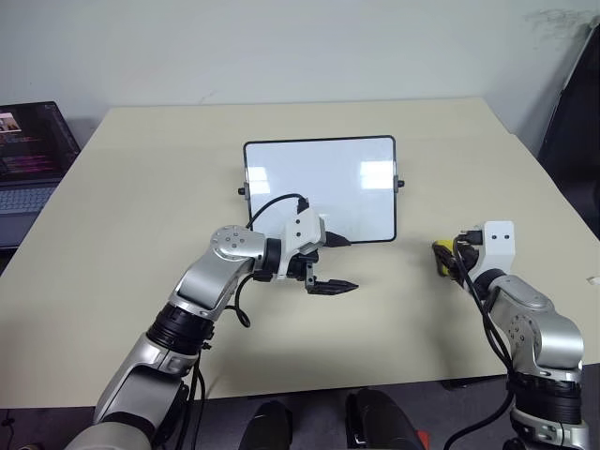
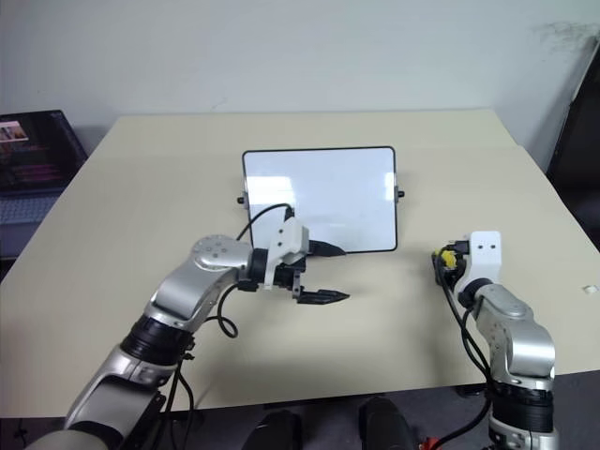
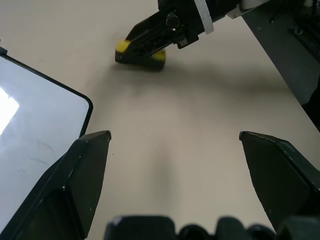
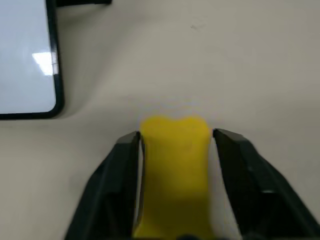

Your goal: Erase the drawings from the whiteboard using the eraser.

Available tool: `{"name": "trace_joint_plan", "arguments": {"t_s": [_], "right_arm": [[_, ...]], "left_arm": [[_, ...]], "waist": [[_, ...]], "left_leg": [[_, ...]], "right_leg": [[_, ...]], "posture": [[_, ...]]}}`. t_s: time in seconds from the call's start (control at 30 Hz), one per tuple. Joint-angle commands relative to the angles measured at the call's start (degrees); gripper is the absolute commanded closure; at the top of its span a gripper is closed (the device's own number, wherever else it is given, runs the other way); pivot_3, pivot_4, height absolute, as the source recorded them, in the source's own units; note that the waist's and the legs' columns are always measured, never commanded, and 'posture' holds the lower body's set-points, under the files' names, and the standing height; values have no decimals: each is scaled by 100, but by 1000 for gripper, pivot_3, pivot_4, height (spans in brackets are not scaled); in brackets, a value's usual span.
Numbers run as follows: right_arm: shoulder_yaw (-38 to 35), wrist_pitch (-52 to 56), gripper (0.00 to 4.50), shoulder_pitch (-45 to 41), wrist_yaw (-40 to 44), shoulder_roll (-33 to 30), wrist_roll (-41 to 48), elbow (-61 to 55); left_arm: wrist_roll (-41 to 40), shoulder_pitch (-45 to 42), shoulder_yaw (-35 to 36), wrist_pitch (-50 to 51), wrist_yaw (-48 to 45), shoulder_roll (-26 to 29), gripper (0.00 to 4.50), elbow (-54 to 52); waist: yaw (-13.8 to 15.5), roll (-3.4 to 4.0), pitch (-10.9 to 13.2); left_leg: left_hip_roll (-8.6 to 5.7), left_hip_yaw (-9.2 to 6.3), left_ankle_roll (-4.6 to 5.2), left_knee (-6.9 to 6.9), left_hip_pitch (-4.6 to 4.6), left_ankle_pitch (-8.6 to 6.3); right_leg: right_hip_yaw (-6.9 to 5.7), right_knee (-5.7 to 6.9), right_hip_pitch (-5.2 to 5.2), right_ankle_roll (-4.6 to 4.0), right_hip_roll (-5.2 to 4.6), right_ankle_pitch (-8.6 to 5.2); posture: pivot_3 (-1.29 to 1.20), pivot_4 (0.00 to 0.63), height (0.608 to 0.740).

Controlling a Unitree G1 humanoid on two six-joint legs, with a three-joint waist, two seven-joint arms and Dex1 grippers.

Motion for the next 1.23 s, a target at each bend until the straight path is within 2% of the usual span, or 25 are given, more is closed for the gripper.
{"name": "trace_joint_plan", "arguments": {"t_s": [0.03, 0.1, 0.3, 0.43, 0.5, 0.7, 0.8, 1.07, 1.23], "right_arm": [[-227, -211, 790, -170, -97, 14, 139, -37], [-310, -368, 34, -239, -108, 50, 227, -5], [-278, -717, 34, -85, 11, 59, 509, -723], [-48, -1665, 34, 592, 104, 10, 157, -1362], [-86, -2428, 34, 1141, 21, 319, 69, -1524], [-386, -3773, 34, 2311, 429, 740, 447, -1310], [-191, -4117, 34, 2880, 667, 894, 544, -1245], [114, -4277, 34, 3526, 975, 822, 583, -1143], [119, -4431, 34, 3376, 897, 689, 376, -820]], "left_arm": [[-15, 60, 74, -15, 52, -6, 0, -292], [-17, 121, 121, 12, 144, -10, 0, -344], [-109, 643, 719, 127, 830, 80, 0, -626], [-714, 1565, 1426, 782, 1415, -12, 0, -1466], [-751, 2203, 1860, 920, 2116, -242, 0, -1960], [22, 2953, 2584, 488, 4038, -881, 0, -2329], [249, 3377, 2822, 218, 4474, -1005, 0, -2449], [586, 3961, 2641, -49, 5009, -1266, 0, -2475], [601, 4092, 2606, 17, 5317, -1520, 0, -2559]], "waist": [[-1, 0, 0], [-4, 0, 0], [-15, 1, 0], [-20, 3, -1], [9, 2, -1], [41, 2, -3], [36, 3, -9], [30, 6, -12], [27, 6, -12]], "left_leg": [[0, 0, 0, 0, 0, 0], [1, 0, 0, 0, 0, 0], [2, 0, 0, -1, 1, 0], [8, -7, 3, -4, 3, -2], [7, -9, 4, -2, 3, -3], [8, -11, 4, 6, 12, -3], [-1, -3, 4, 12, 19, -3], [-3, 7, 4, 7, 30, -4], [-3, 10, 3, 7, 27, -4]], "right_leg": [[0, 0, 0, 0, 0, 0], [0, 0, 0, 0, 0, 0], [1, 1, 0, 0, 0, 0], [-4, 0, -1, -1, -1, -1], [-7, -3, -2, 1, -6, -2], [-8, -3, 10, 15, -30, -4], [0, -4, 32, 22, -29, 1], [7, -2, 35, 19, -19, -1], [10, -6, 34, 19, -19, -1]], "posture": [[0, 150, 740], [0, 150, 740], [0, 150, 740], [0, 150, 740], [0, 150, 740], [0, 150, 740], [0, 150, 740], [0, 150, 740], [0, 150, 740]]}}
